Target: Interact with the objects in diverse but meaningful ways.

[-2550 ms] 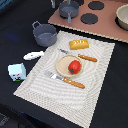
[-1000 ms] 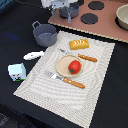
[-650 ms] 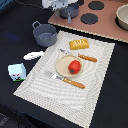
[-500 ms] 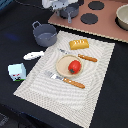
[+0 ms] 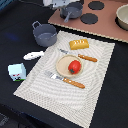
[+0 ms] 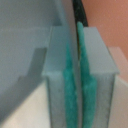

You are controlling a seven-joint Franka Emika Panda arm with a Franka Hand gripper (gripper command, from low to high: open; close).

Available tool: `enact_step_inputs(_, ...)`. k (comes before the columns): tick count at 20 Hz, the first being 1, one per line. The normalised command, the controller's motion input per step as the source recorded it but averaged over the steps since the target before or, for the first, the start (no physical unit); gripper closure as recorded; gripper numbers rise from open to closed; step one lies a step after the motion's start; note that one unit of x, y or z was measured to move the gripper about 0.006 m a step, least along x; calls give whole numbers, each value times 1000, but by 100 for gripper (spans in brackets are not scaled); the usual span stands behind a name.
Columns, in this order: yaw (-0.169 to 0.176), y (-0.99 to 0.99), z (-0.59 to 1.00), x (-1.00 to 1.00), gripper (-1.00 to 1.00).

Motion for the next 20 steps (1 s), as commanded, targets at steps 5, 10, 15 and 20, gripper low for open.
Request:
enact_step_inputs(5,-109,201,749,591,100)
enact_step_inputs(10,-57,223,595,877,100)
enact_step_inputs(15,-17,266,498,1000,100)
enact_step_inputs(20,-6,286,462,1000,100)
